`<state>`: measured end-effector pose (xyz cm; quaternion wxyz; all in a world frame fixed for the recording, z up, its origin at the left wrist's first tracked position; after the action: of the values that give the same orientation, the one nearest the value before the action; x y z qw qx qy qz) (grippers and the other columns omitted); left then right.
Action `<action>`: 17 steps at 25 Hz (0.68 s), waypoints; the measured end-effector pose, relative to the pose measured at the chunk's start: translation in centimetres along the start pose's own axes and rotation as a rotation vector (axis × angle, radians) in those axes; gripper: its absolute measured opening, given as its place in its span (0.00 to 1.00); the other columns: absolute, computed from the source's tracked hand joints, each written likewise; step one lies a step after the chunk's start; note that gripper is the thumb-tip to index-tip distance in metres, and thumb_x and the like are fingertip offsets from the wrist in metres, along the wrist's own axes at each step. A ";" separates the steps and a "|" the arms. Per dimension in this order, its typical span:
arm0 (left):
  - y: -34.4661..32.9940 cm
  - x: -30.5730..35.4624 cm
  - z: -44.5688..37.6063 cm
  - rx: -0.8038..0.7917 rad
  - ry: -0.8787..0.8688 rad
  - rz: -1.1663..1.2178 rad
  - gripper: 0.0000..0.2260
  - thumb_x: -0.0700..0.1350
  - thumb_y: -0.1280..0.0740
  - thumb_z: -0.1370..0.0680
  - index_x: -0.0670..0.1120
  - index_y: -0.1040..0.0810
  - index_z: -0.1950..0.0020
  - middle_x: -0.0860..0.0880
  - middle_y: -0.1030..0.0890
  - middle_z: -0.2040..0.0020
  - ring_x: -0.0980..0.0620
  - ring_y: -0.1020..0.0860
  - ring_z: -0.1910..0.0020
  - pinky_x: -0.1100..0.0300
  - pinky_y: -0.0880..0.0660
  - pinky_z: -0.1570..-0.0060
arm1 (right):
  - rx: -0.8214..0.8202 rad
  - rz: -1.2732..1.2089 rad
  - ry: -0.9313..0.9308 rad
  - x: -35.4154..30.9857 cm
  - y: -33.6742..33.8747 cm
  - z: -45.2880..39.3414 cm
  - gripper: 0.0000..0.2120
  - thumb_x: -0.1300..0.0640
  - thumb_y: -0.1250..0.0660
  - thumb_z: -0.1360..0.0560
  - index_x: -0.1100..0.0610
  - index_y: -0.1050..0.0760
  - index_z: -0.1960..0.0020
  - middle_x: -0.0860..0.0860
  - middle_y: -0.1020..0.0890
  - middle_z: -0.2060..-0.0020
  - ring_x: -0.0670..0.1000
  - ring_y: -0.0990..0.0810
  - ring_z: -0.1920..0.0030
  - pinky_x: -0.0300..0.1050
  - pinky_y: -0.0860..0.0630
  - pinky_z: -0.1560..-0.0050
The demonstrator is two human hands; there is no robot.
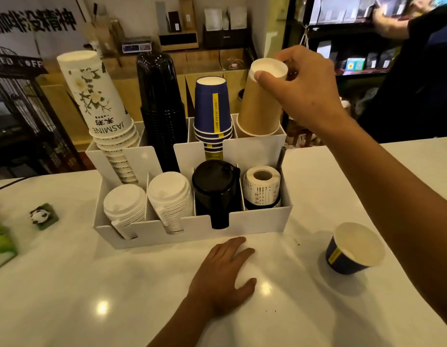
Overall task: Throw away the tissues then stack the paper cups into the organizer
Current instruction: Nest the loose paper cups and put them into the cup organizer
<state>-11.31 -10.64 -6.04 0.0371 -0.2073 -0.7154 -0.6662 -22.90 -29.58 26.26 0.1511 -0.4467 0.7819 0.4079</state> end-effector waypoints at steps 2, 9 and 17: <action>0.2 0.1 0.0 0.014 -0.004 -0.003 0.29 0.66 0.43 0.24 0.60 0.39 0.25 0.56 0.40 0.21 0.55 0.43 0.23 0.61 0.53 0.27 | -0.024 0.008 0.014 0.1 -1.2 -0.8 0.27 0.35 0.31 0.29 0.53 0.23 0.38 0.44 0.21 0.46 0.44 0.23 0.49 0.28 0.28 0.60; 0.5 0.3 0.0 0.020 -0.014 -0.004 0.29 0.66 0.43 0.24 0.60 0.40 0.24 0.55 0.41 0.20 0.55 0.44 0.23 0.60 0.52 0.26 | -0.050 0.060 -0.035 2.3 -2.9 -2.7 0.28 0.36 0.30 0.30 0.53 0.23 0.38 0.50 0.19 0.43 0.47 0.22 0.47 0.31 0.26 0.58; 0.7 0.3 0.1 0.019 -0.005 0.010 0.29 0.66 0.43 0.23 0.59 0.38 0.24 0.55 0.41 0.20 0.55 0.44 0.23 0.62 0.54 0.28 | -0.108 0.117 -0.054 4.0 -4.0 -1.9 0.29 0.36 0.31 0.29 0.54 0.24 0.36 0.51 0.19 0.41 0.48 0.22 0.47 0.34 0.25 0.57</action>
<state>-11.34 -10.49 -5.24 0.0403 -0.2122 -0.7208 -0.6586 -21.64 -34.41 23.05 0.1239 -0.3964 0.7791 0.4695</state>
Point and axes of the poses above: each hand's wrist, its own z-axis away from the middle knuckle, its own y-axis out of the back of the hand, x = y × z, the point moved 8 cm from there along -z, towards the middle knuckle
